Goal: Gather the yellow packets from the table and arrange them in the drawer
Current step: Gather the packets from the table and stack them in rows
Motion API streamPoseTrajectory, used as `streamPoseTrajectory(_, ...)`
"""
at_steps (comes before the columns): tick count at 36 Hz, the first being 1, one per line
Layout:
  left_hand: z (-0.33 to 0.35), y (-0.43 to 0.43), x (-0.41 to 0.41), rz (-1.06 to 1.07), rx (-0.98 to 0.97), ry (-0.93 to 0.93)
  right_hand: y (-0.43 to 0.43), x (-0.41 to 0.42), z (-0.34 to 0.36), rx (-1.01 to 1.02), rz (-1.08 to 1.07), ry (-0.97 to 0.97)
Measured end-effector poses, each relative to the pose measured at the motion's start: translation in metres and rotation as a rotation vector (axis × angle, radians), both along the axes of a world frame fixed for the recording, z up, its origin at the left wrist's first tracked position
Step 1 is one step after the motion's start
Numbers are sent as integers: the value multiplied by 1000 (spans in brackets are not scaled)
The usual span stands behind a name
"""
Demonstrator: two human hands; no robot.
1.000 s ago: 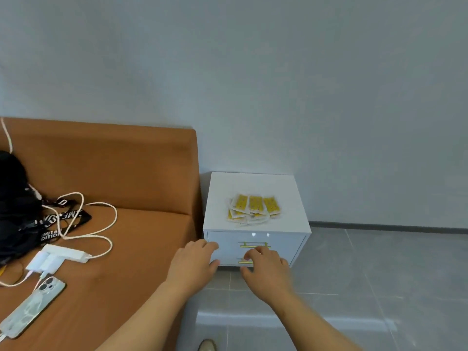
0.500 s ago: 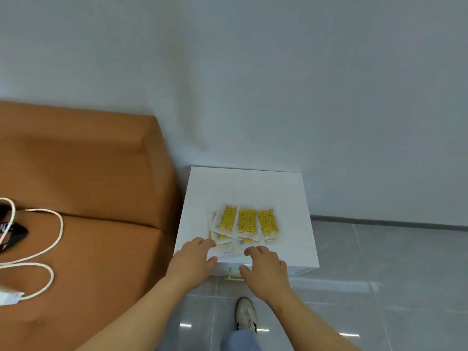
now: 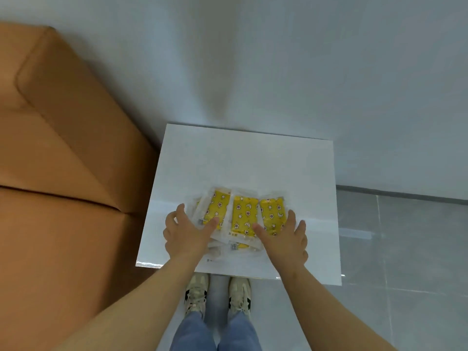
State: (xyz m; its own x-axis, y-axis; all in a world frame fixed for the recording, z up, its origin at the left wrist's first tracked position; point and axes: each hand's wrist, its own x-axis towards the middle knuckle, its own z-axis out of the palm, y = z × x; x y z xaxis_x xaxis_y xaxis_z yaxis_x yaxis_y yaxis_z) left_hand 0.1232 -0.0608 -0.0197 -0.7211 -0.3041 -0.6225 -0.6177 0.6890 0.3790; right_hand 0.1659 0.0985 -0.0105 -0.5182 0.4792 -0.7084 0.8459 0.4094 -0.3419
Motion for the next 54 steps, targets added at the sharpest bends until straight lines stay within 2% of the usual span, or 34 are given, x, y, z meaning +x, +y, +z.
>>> streamPoseTrajectory(3,-20,3,-9,85,-17,-32,-4,-12,-18,6,15,-15)
streamPoseTrajectory(7,-35,7,-17,6,-18,3,-17,-18,-33,103,62,-67)
streamPoseTrajectory(11,-43,7,-21,-16,-14,12,-23,-17,-40,181,52,-26)
streamPoseTrajectory(14,-45,5,-22,-16,49,59,-24,-18,-42,221,91,19)
streamPoseTrajectory(21,-44,-2,-25,64,267,99,-27,-28,-38,176,142,131)
streamPoseTrajectory(25,-41,-8,-28,10,300,99,-24,-29,-38,155,127,168)
streamPoseTrajectory(29,-40,-14,-30,-33,259,100,-19,-33,-36,153,122,203)
streamPoseTrajectory(34,-35,-21,-31,-123,101,102,-12,-32,-34,104,119,279)
streamPoseTrajectory(38,-28,-19,-27,-174,18,201,-10,-27,-29,-49,-43,389)
streamPoseTrajectory(43,-15,-19,-22,-265,-34,324,-8,-21,-22,-139,-203,442)
streamPoseTrajectory(45,-11,-13,-18,-255,27,318,-6,-19,-20,-177,-252,439)
streamPoseTrajectory(50,-4,6,-8,-42,414,6,-1,-10,-17,-232,-361,452)
streamPoseTrajectory(54,-13,18,3,80,536,-77,2,-3,-15,-252,-421,456)
